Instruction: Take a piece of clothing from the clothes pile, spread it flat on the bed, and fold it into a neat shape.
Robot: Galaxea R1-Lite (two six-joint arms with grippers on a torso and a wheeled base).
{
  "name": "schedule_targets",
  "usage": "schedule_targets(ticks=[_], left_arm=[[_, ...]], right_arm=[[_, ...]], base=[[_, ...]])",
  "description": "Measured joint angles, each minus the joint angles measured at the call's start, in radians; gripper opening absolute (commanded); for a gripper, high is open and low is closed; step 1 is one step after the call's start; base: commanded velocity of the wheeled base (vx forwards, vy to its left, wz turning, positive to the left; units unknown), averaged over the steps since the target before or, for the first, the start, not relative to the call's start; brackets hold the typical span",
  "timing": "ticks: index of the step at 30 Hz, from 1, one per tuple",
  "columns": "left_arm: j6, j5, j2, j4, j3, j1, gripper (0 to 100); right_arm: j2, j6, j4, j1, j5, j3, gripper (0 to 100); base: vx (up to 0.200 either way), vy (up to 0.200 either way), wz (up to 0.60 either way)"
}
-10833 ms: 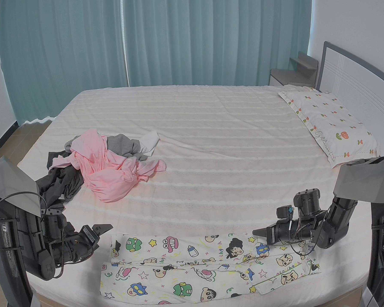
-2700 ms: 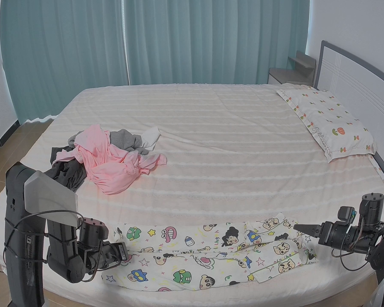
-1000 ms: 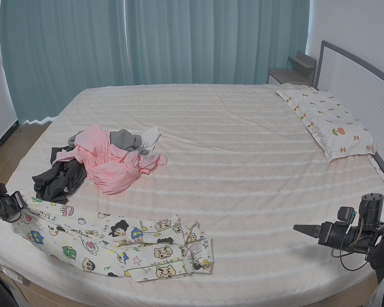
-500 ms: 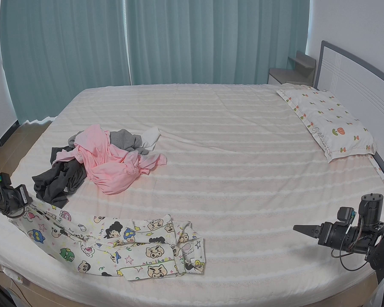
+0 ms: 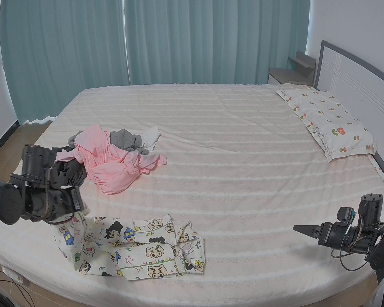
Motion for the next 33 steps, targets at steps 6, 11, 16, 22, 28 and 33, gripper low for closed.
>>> schedule_targets(ticks=[6, 11, 16, 22, 28, 33], left_arm=[[-0.116, 0.104, 0.106, -0.006, -0.049, -0.222, 0], [-0.220, 0.176, 0.245, -0.021, -0.136, -0.365, 0], [-0.261, 0.207, 0.338, -0.034, -0.196, -0.417, 0], [-0.329, 0.235, 0.422, -0.073, -0.264, -0.449, 0], [-0.353, 0.244, 0.471, -0.095, -0.293, -0.463, 0], [-0.355, 0.244, 0.486, -0.093, -0.296, -0.474, 100]], right_arm=[[0.003, 0.000, 0.000, 0.000, 0.000, 0.000, 100], [0.012, -0.001, -0.001, -0.001, 0.000, 0.000, 100], [0.018, -0.001, -0.001, -0.001, 0.000, 0.000, 100], [0.022, -0.002, -0.001, 0.000, 0.000, 0.000, 100], [0.024, -0.002, -0.001, 0.001, 0.000, 0.000, 100], [0.028, -0.006, -0.001, 0.001, 0.000, 0.000, 100]], base=[[0.000, 0.000, 0.00], [0.000, 0.000, 0.00], [0.000, 0.000, 0.00], [0.000, 0.000, 0.00], [0.000, 0.000, 0.00], [0.000, 0.000, 0.00]])
